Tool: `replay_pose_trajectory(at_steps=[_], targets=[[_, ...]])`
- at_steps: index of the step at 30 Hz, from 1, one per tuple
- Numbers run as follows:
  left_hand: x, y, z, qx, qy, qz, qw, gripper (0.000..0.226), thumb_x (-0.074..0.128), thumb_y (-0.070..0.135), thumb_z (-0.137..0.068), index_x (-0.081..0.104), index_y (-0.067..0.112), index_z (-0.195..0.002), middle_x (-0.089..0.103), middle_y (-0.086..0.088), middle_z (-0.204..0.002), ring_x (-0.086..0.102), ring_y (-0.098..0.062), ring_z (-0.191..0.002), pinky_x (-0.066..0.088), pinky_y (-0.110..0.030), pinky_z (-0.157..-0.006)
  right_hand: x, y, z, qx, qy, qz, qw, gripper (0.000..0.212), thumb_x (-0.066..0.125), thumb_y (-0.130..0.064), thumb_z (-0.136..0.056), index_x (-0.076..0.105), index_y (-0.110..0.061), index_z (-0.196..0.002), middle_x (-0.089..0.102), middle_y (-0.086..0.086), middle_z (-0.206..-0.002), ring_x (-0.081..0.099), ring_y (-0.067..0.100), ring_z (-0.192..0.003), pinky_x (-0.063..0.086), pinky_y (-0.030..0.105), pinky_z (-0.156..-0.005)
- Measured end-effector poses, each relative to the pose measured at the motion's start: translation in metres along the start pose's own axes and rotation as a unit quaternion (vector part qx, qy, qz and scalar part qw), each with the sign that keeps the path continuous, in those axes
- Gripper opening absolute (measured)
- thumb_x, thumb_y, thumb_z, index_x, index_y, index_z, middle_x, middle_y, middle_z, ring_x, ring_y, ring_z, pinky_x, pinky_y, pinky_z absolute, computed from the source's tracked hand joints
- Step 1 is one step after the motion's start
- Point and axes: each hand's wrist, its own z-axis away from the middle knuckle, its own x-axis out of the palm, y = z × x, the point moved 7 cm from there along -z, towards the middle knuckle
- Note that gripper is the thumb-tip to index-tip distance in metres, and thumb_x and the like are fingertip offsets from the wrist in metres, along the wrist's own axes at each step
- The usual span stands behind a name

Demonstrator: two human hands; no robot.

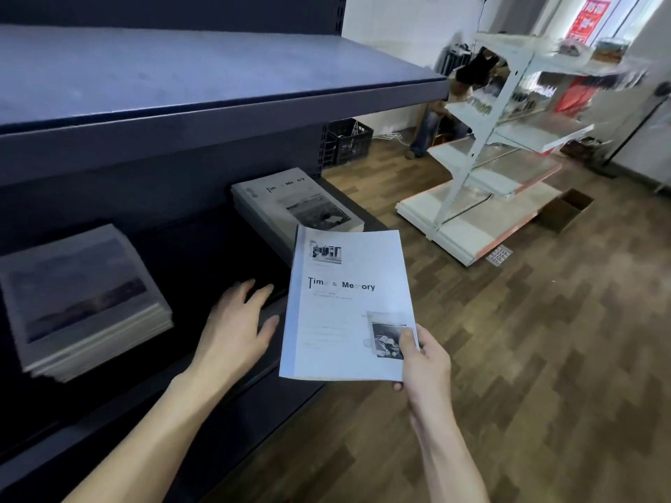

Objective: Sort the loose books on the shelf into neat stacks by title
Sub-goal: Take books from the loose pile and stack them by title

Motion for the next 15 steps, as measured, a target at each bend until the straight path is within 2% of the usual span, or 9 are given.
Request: replay_pose_trajectory(at_steps=[6,9,15], targets=[[0.006,0.005,-0.037,-0.036,-0.021,0.006,0.999,0.056,0.053,0.040,-0.096,0.037,0.026,-0.148,0.026,-0.003,-0.158,0.030,-0.027,-0.143,0.036,-0.045,-0.111,0.023,-0.009,-0.046,0.009,-0.029,0.020,0.999,0.025,0.047,-0.016,-0.103,0.071,-0.020,-0.108,0.069,-0.002,-0.080,0.052,0.002,-0.047,0.037,0.023,-0.037],[0.009,0.002,-0.052,-0.051,-0.025,0.011,0.998,0.055,0.052,0.038,-0.096,0.038,0.024,-0.147,0.024,-0.003,-0.159,0.027,-0.025,-0.144,0.037,-0.043,-0.111,0.034,-0.014,-0.071,0.008,-0.046,0.024,0.999,0.024,0.047,-0.016,-0.103,0.071,-0.017,-0.106,0.067,-0.003,-0.076,0.050,0.004,-0.046,0.036,0.023,-0.037],[0.021,-0.002,-0.068,-0.125,-0.011,0.011,0.992,0.056,0.050,0.039,-0.097,0.034,0.026,-0.149,0.018,0.001,-0.160,0.022,-0.022,-0.146,0.034,-0.040,-0.112,0.056,-0.030,-0.126,-0.006,-0.121,0.054,0.991,0.022,0.046,-0.018,-0.104,0.068,-0.019,-0.109,0.068,0.000,-0.079,0.051,0.002,-0.043,0.037,0.023,-0.036]])
